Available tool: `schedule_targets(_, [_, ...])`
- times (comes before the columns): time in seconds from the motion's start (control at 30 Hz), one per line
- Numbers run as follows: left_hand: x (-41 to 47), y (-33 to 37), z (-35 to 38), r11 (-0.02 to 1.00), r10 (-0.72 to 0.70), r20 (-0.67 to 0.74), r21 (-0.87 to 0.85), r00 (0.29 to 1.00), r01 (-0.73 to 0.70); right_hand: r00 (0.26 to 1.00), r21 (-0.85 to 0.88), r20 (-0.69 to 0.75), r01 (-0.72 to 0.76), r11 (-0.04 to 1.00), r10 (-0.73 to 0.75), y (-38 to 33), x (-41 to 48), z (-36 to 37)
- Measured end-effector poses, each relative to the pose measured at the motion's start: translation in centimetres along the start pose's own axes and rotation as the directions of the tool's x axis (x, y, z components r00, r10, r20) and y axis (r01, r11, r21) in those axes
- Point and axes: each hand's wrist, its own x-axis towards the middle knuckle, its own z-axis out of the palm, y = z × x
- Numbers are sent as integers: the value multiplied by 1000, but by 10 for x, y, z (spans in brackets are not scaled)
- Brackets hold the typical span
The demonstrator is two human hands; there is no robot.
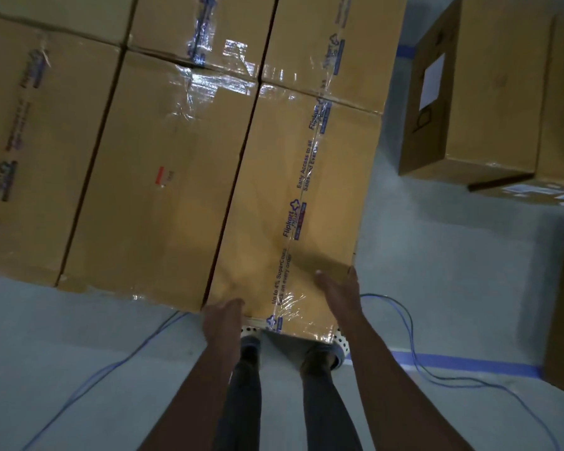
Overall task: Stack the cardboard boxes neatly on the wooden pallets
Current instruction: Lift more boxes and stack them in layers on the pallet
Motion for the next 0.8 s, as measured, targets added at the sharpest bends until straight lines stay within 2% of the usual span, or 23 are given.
schedule_targets(0.1, [4,-27,-1,999,-43,-142,-27,989,40,999,62,-7,-41,997,42,26,-6,5])
schedule_targets(0.2, [4,-22,-2,977,-48,-132,-211,990,19,999,50,24,-41,998,40,40,-15,9])
schedule_targets(0.3, [12,-12,-7,957,-109,-135,-282,985,67,999,6,48,-21,1000,20,36,-26,12])
schedule_targets(0.43, [1,-12,-11,974,-57,-52,-223,997,44,997,-70,73,9,997,-4,32,-30,9])
schedule_targets(0.53, [-1,-25,-9,992,120,-11,-22,993,-121,997,-119,79,16,993,-7,32,-31,7])
schedule_targets(0.7, [12,-37,-13,953,153,126,244,980,-180,996,-157,93,14,987,0,36,-23,6])
schedule_targets(0.8, [4,-52,-13,970,157,139,165,978,-179,995,-158,104,13,987,4,38,-19,7])
